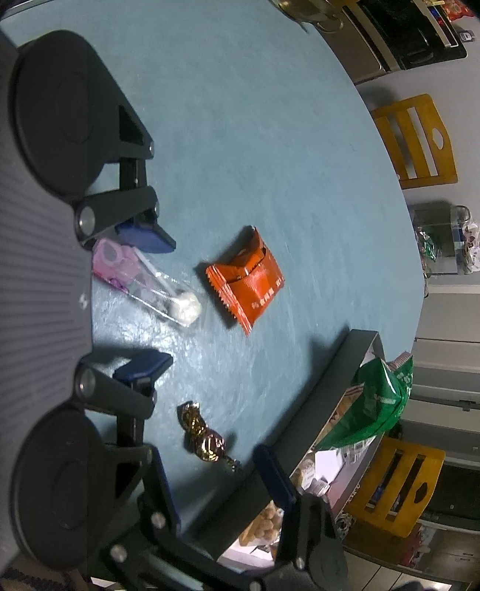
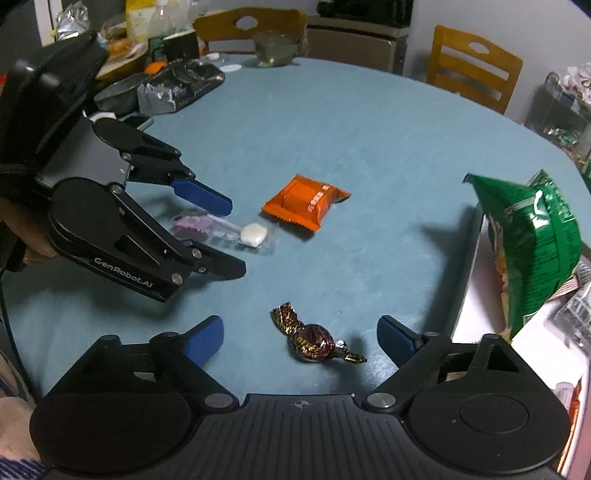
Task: Organize snacks
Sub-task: 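Grasp the pink lollipop with the left tool while right tool grasps the gold candy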
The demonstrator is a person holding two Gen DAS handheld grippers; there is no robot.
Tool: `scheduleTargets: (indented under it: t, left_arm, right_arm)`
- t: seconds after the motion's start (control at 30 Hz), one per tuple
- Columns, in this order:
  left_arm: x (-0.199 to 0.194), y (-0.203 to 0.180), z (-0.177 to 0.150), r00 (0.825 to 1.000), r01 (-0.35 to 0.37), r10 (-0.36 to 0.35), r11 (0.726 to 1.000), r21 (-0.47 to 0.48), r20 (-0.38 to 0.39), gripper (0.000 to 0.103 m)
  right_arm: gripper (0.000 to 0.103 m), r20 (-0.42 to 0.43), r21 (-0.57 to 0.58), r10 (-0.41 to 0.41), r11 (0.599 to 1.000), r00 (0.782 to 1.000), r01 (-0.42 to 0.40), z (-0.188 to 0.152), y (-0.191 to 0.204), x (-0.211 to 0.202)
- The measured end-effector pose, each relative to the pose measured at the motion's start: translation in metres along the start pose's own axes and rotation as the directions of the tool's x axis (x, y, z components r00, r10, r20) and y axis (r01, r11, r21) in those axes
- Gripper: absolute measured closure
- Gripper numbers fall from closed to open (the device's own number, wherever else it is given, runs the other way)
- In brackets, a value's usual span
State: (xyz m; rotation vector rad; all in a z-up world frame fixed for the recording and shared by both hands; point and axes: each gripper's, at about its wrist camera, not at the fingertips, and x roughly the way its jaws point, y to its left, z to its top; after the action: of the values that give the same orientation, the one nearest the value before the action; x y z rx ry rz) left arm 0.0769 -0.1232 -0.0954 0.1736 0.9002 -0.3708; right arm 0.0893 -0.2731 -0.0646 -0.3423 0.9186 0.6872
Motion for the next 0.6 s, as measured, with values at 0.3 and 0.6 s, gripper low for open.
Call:
scheduleTargets:
  t: [0.3,0.6]
  left_arm:
    - [-0.0028,-0.0066,-0.0008,1.0,0.021,-0.021,1.0,-0.009,0.001,0.07]
    - [-0.0019,-0.0059,0.0007,1.0,0.026,-0.026,0.999,-0.031,-0.01,0.071]
  right_arm:
    - [0.034,-0.038,0.027,0.024,0.999,0.999,-0.023,-0.0022,-0.0041,0.0107]
    - [0.05,-0.031,0.042,0.001,0.999,1.0,0.0,-0.004,-0.0078,0.0086]
